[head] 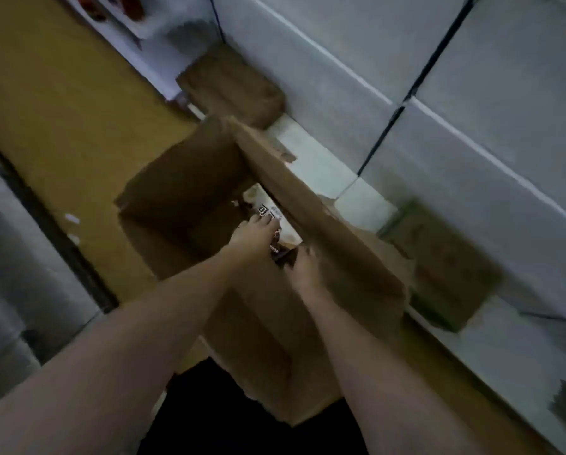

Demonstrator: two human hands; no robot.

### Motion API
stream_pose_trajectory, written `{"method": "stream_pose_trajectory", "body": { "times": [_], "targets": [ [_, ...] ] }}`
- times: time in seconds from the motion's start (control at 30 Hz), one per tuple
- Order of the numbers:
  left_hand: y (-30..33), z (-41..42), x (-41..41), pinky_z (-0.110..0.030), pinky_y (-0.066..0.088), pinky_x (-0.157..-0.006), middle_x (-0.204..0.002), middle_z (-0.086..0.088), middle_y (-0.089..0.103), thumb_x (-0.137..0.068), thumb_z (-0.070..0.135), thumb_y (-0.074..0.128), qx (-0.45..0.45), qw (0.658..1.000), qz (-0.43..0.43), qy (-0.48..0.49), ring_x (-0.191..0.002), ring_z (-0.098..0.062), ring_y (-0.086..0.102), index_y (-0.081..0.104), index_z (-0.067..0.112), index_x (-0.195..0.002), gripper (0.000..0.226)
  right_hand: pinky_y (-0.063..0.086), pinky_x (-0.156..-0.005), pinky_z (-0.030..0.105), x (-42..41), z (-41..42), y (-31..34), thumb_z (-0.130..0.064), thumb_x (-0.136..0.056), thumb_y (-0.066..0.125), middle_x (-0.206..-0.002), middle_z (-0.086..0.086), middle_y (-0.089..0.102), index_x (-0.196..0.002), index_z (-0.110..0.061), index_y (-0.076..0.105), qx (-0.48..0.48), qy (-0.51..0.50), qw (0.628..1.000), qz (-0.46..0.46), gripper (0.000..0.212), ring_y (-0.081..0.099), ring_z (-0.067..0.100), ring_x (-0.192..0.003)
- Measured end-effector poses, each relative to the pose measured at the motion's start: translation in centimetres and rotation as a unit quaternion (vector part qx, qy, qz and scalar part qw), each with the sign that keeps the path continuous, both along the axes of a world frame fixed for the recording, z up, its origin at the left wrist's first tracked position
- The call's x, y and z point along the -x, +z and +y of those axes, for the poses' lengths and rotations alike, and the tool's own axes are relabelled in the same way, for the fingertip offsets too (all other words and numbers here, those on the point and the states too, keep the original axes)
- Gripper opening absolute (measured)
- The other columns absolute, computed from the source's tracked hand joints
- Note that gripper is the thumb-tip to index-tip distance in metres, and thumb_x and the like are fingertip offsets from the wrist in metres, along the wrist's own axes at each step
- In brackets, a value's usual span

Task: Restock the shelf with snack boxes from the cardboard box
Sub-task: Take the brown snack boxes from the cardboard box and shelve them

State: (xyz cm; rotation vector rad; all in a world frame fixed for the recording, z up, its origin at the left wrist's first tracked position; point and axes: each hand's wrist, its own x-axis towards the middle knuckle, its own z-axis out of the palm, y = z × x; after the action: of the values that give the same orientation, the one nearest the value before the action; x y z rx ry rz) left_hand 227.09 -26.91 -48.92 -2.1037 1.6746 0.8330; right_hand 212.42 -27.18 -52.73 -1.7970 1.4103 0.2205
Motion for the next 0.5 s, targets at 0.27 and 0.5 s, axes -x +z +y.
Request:
{"method": "stream_pose_trajectory", "body": {
  "times": [0.27,0.5],
  "targets": [
    [-9.7,-3.1,-5.0,-0.046,0.017,-0.120,-0.165,-0.005,0.002,-0.092,0.007,0.056,-0.089,0.981,-0.043,-0.169,-0.151,-0.032,0.005,0.001,0.017,-0.157,0.086,0.033,-0.109,0.041,-4.9,-2.1,-8.3,-0.028,-0.084,0.075,-0.149,0.010,0.035,-0.146,-0.015,0.035,-0.022,-0.080,0.995,0.052,0.075,0.033,0.030,-0.136],
    [-15.2,-6.1,-7.7,-0.053,0.006,-0.120,-0.164,-0.006,-0.012,-0.097,0.011,0.049,-0.044,0.944,-0.117,-0.305,-0.151,-0.030,-0.012,-0.011,0.020,-0.156,0.086,0.029,-0.113,0.043,-7.5,-2.4,-14.3,-0.042,-0.076,0.082,-0.157,0.010,0.021,-0.156,-0.013,0.006,0.005,-0.017,0.989,0.149,0.114,0.027,0.031,-0.141]
  ]
}}
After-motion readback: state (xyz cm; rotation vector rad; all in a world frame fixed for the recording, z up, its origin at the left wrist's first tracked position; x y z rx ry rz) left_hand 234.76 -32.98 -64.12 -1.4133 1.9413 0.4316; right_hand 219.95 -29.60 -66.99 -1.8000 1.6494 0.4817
